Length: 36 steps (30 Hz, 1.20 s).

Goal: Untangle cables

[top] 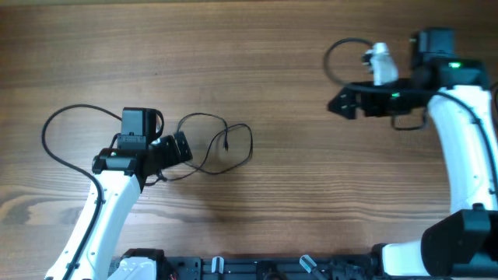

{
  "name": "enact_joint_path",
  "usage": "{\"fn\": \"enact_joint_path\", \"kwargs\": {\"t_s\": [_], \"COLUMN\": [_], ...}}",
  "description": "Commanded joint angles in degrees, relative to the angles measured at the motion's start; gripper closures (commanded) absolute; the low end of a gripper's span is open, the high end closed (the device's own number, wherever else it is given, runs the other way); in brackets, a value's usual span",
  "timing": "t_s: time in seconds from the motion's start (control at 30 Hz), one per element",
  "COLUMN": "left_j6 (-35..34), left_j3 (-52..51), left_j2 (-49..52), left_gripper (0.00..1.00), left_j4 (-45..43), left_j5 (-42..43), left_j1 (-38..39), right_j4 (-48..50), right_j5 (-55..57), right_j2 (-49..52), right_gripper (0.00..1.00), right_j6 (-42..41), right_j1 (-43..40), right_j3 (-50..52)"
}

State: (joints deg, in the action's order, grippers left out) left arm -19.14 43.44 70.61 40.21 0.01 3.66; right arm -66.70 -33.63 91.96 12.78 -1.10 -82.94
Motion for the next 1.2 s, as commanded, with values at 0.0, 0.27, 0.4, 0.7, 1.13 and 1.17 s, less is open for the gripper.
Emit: {"fn": "enact_joint_path", "kwargs": {"t_s": [0.0, 0.27, 0.4, 0.7, 1.13, 1.17], "left_j6": [-10.64, -7.85, -7.82, -0.92, -0.55, -0.55], "left_j3": [-0.09, 0.79, 0.83, 0.83, 0.83, 0.83], "left_j2": [-0.44, -2.16, -2.16, -2.36, -2.36, -2.36], "left_gripper": [0.00, 0.00, 0.00, 0.05, 0.05, 0.05], "left_j4": [-6.86, -11.87, -12.09, -10.82, -7.74, -7.54], "left_j5": [2.05, 4.66, 11.54, 28.50, 28.52, 28.52], "left_j1": [-2.19, -12.13, -28.79, -45.31, -44.92, -44.92], "right_j4": [4.17, 17.03, 26.77, 48.04, 54.42, 54.42], "right_j5": [-0.79, -0.42, 0.42, 0.72, -2.25, -2.25], "right_j2": [1.03, 7.23, 7.65, 25.38, 32.72, 32.79], "right_gripper": [0.00, 0.00, 0.00, 0.00, 0.00, 0.00], "right_j6": [9.35, 20.55, 20.22, 20.63, 20.02, 20.02], "right_j1": [9.44, 34.18, 38.62, 46.73, 52.89, 52.89], "right_j3": [1.33, 5.09, 6.05, 6.84, 6.84, 6.84]}}
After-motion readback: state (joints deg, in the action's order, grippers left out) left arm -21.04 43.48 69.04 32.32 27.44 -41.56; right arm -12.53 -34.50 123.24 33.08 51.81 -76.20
